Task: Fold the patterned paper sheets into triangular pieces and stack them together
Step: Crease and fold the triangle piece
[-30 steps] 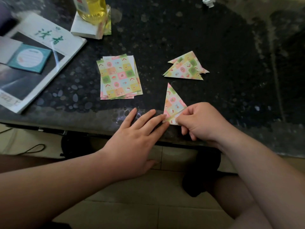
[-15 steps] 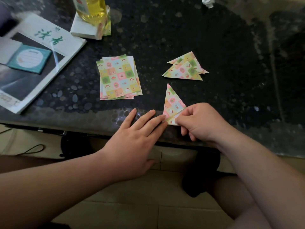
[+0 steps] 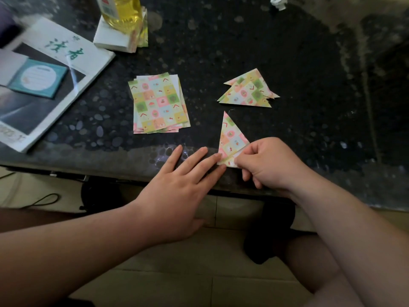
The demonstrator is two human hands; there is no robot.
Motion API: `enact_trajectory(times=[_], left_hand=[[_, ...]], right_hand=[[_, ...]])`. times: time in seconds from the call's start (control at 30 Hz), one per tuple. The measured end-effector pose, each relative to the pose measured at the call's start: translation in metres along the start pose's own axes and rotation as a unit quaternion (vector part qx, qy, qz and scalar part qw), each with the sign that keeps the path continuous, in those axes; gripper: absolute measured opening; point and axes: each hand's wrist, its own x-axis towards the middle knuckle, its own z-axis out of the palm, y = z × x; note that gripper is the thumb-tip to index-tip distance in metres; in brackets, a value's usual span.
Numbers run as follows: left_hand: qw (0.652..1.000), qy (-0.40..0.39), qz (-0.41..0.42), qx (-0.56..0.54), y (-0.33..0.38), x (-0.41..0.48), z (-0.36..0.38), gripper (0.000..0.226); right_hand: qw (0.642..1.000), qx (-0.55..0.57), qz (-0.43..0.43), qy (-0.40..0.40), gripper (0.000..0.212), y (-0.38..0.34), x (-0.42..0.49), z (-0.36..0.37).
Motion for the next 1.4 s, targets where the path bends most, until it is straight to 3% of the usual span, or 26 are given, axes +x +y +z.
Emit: enact_trajectory(times=[0.9,1.23,1.4], left_hand=[[1.000,-0.023,-0.009,0.012,0.005,0.003,-0.010,0.114],[0.997,-0.046,-0.033,0.058,0.026,0.016,-0.029,0.093],[0.994,-0.066,-0.026,0.084,0.038,0.021,-0.035,0.095]], right_hand=[[1.000,-0.003,0.000,0.000,0.017,0.001,0.004,0.002],[1.000,0.001,0.000,0.000,0.016,0.000,0.002,0.001],[1.000,-0.008,0.001,-0.003,0.018,-0.002,0.001,0.000]])
